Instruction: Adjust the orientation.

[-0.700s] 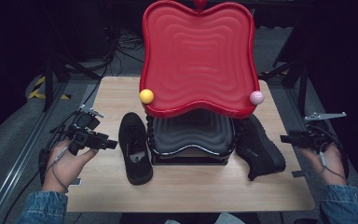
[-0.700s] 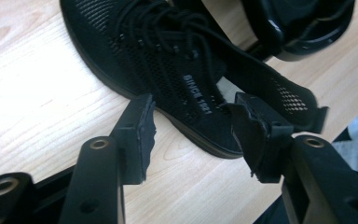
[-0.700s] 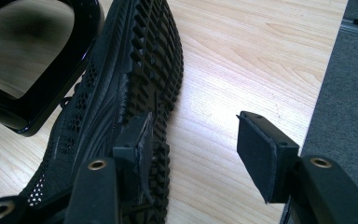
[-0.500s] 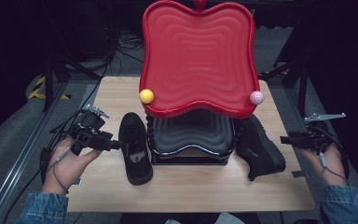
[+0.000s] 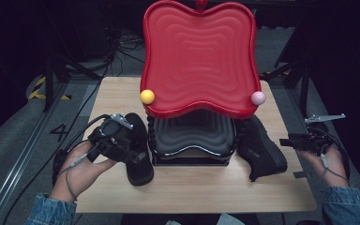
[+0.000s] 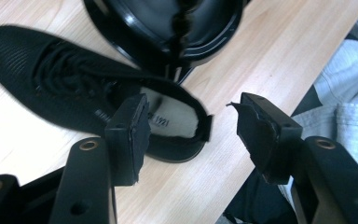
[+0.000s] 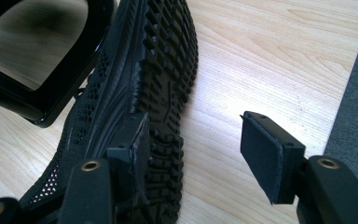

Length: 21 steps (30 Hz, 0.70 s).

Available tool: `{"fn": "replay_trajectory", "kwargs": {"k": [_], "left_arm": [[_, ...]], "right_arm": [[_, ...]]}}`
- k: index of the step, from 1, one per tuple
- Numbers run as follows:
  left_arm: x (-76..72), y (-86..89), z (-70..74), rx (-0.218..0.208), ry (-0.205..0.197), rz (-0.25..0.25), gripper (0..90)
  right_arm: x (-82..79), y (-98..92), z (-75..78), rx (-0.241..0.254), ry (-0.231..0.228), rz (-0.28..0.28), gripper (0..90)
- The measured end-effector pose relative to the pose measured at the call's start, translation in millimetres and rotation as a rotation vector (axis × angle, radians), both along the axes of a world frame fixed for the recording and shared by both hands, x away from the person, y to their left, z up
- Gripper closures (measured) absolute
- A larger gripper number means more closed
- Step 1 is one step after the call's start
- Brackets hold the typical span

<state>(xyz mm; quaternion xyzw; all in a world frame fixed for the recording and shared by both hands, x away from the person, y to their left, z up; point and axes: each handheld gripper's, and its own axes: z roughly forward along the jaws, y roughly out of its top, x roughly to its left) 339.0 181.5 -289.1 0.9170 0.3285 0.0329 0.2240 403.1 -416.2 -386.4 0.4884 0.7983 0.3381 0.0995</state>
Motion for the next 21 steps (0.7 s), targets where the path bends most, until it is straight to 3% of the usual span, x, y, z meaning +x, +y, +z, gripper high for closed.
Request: {"fn": "replay_trajectory", "kwargs": {"k": [2, 7, 11, 14, 17, 18, 21], "left_arm": [[-1.6, -7.4, -1.9, 0.017, -0.011, -0.022, 44.4], [-0.7, -20.0, -9.7, 0.039, 0.010, -0.039, 44.5], [5.8, -28.1, -26.9, 0.039, 0.066, -0.045, 44.7], [7.5, -30.8, -35.7, 0.050, 0.087, -0.040, 44.8], [11.6, -30.1, -49.0, 0.030, 0.121, -0.017, 44.6], [13.5, -29.2, -51.9, 0.035, 0.150, -0.010, 44.7], [17.7, -26.6, -65.0, 0.038, 0.171, 0.017, 45.1]], "right_arm": [[0.6, 0.3, -0.5, 0.000, -0.001, 0.002, 42.4], [1.4, 2.3, -1.5, 0.018, 0.002, 0.019, 41.0], [1.2, 4.7, -0.8, 0.019, -0.003, 0.031, 40.8], [1.0, 4.8, -1.0, 0.023, 0.002, 0.034, 40.0], [0.6, 4.9, -0.9, 0.036, 0.006, 0.043, 39.8], [0.2, 5.5, -0.2, 0.045, 0.004, 0.047, 39.9], [0.0, 7.1, -0.1, 0.048, 0.005, 0.051, 39.7]]}}
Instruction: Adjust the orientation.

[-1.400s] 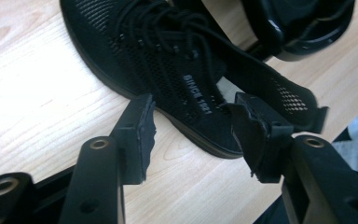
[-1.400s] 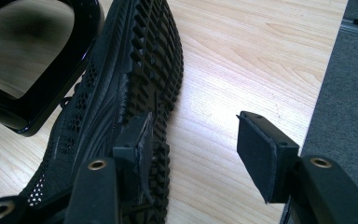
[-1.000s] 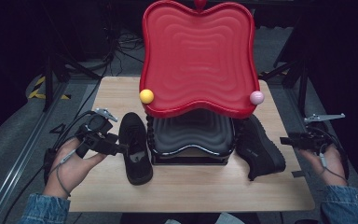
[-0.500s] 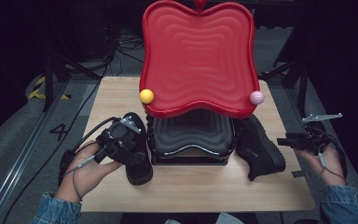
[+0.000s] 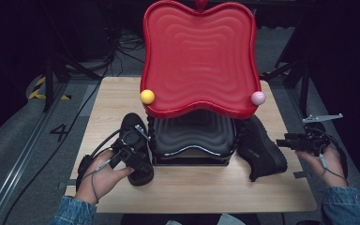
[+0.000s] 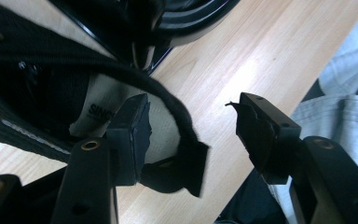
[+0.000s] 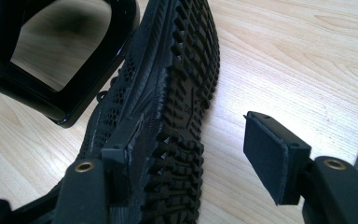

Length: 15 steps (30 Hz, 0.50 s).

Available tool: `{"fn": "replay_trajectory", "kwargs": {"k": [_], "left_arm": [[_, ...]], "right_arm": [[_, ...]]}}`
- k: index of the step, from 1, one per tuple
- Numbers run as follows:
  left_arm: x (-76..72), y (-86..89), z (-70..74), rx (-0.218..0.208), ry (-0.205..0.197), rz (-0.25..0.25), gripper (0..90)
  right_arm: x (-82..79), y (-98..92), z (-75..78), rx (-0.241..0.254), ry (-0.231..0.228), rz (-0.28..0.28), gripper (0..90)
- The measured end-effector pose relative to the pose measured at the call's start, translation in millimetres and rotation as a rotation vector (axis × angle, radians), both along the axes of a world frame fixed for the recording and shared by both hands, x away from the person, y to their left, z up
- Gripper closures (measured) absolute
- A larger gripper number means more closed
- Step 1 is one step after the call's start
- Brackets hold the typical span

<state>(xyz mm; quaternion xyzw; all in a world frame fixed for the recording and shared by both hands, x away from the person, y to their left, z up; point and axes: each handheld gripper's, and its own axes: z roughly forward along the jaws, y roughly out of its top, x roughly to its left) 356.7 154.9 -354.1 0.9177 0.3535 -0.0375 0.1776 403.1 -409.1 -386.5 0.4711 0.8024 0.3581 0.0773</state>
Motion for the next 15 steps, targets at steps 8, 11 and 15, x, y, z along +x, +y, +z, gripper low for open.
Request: {"fn": "replay_trajectory", "kwargs": {"k": [8, 11, 15], "left_arm": [[6.5, 1.7, -22.4, -0.006, 0.071, 0.021, 53.6], [9.1, 1.8, -28.8, -0.021, 0.093, 0.020, 58.0], [10.6, -1.5, -35.8, -0.023, 0.116, 0.023, 62.3]], "right_arm": [[2.1, 2.5, -4.2, -0.005, 0.014, 0.009, 39.2], [2.0, 5.0, -4.6, -0.006, 0.016, 0.019, 39.0], [2.1, 5.9, -5.4, -0.013, 0.016, 0.024, 39.0]]}}
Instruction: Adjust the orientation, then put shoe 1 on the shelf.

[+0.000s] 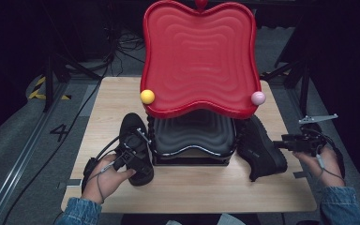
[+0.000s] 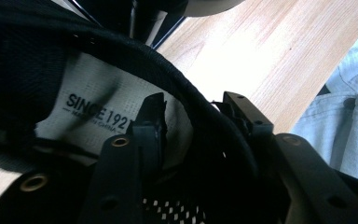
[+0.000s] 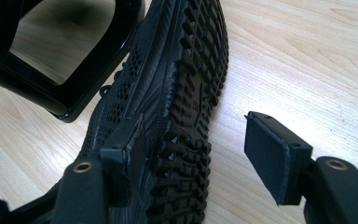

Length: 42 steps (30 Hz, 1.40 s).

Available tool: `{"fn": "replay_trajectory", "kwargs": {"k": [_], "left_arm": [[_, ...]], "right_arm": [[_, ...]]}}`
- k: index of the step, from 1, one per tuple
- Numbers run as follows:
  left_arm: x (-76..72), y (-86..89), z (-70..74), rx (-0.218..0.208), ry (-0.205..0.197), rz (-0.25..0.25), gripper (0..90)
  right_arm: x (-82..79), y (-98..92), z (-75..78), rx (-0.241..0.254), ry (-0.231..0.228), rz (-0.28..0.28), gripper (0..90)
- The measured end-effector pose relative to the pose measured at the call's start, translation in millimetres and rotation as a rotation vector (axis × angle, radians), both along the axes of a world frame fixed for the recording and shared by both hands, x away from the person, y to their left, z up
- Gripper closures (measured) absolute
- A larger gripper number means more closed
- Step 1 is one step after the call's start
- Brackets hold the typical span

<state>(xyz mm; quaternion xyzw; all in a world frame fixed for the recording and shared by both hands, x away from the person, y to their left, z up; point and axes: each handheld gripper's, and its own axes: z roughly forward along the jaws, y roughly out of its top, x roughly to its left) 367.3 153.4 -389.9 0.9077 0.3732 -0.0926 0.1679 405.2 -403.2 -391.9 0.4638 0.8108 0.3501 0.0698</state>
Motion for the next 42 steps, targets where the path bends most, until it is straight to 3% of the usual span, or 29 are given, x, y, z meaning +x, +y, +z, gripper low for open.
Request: {"fn": "replay_trajectory", "kwargs": {"k": [4, 10, 16, 21, 23, 25, 30, 33, 36, 42], "left_arm": [[0.7, -5.7, -5.2, 0.002, 0.004, 0.001, 65.4], [2.0, -0.5, -9.0, -0.015, 0.004, 0.033, 80.4], [0.7, -1.1, -9.8, -0.005, -0.018, 0.033, 83.2], [3.0, 3.0, -12.9, -0.046, 0.025, 0.079, 84.9], [2.7, 1.2, -12.0, -0.028, 0.030, 0.102, 85.3], [1.0, -1.6, -10.9, -0.011, 0.011, 0.095, 86.5], [0.9, 0.9, -9.6, -0.024, 0.011, 0.105, 87.9], [-1.4, -0.7, -5.8, -0.011, -0.004, 0.104, 88.0], [-0.1, 0.6, -1.2, -0.025, 0.021, 0.108, 88.0], [-3.1, 3.5, 20.0, -0.020, -0.009, 0.096, 87.8]], "right_arm": [[-0.4, -1.2, -2.2, 0.009, 0.006, -0.003, 38.4], [-4.4, -4.8, -1.8, 0.011, 0.005, -0.011, 38.2], [-9.8, -8.9, 1.2, 0.000, -0.013, -0.021, 38.9], [-13.3, -12.6, 6.0, 0.006, -0.044, -0.038, 39.7], [-14.6, -13.6, 8.0, 0.011, -0.051, -0.044, 39.7], [-15.5, -13.8, 8.3, 0.007, -0.057, -0.041, 39.8], [-16.9, -15.3, 8.8, 0.010, -0.061, -0.049, 40.0], [-17.1, -14.3, 9.3, 0.010, -0.066, -0.047, 40.0], [-17.3, -13.6, 8.1, 0.004, -0.062, -0.044, 40.0], [-18.8, -16.0, 7.1, 0.003, -0.058, -0.047, 39.9]]}}
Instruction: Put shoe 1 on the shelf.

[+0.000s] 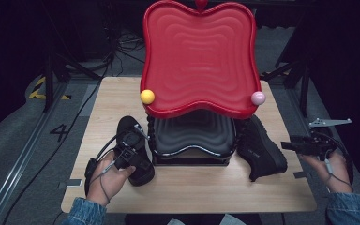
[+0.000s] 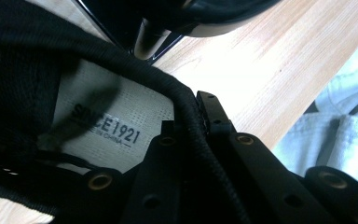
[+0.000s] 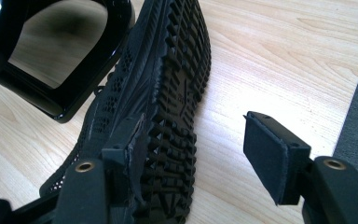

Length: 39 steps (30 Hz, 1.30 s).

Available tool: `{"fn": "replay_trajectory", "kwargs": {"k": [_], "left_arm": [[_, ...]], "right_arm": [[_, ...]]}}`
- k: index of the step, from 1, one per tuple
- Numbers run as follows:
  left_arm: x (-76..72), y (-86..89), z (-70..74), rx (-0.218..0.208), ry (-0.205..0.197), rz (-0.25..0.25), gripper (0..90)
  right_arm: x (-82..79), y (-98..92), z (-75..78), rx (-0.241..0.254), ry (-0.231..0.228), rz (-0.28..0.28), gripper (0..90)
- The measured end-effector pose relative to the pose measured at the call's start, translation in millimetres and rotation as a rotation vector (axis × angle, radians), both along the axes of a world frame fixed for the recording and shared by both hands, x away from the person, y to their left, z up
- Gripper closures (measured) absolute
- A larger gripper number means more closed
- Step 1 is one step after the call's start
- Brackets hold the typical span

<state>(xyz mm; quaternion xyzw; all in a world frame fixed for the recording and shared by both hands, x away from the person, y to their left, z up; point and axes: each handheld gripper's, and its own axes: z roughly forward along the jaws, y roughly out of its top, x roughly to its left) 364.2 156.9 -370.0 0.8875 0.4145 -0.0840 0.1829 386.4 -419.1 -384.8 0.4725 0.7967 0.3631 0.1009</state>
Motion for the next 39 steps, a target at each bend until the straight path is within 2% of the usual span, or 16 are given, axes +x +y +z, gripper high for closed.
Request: {"fn": "replay_trajectory", "kwargs": {"k": [3, 9, 11, 13, 19, 21, 26, 32, 35, 37, 39], "left_arm": [[-1.9, 2.5, 7.1, -0.001, -0.002, -0.008, 87.7], [-8.1, 9.5, 23.6, 0.027, -0.024, -0.014, 87.9], [-9.8, 12.2, 31.5, 0.029, -0.038, -0.018, 87.8], [-11.5, 14.1, 40.6, 0.031, -0.035, -0.023, 87.8], [-17.1, 14.6, 70.6, 0.079, -0.056, -0.045, 87.8], [-18.5, 14.6, 81.0, 0.095, -0.077, -0.057, 87.7], [-23.4, 14.0, 103.3, 0.085, -0.092, -0.070, 87.8], [-27.1, 12.0, 128.7, 0.099, -0.103, -0.097, 87.8], [-28.1, 11.6, 141.2, 0.096, -0.116, -0.101, 87.7], [-28.8, 11.5, 154.5, 0.102, -0.135, -0.106, 87.7], [-28.8, 11.4, 157.9, 0.106, -0.140, -0.109, 87.7]], "right_arm": [[-0.7, -2.3, -0.4, 0.004, -0.001, -0.003, 39.9], [-0.4, -4.9, -2.4, 0.007, 0.007, -0.010, 39.9], [-0.1, -4.2, -3.0, 0.004, 0.009, -0.009, 39.9], [0.1, -3.6, -3.3, 0.004, 0.010, -0.008, 39.9], [-0.3, -3.5, -2.8, 0.003, 0.011, -0.010, 39.8], [-0.4, -3.9, -2.8, 0.003, 0.011, -0.009, 39.7], [-0.8, -4.2, -2.4, 0.003, 0.011, -0.009, 39.7], [-1.3, -4.4, -1.6, 0.007, 0.011, -0.008, 39.6], [-1.3, -3.1, -2.0, 0.004, 0.014, -0.004, 39.6], [-1.4, -3.2, -2.2, 0.003, 0.015, -0.003, 39.5], [-1.6, -3.8, -2.5, 0.002, 0.017, -0.006, 39.5]]}}
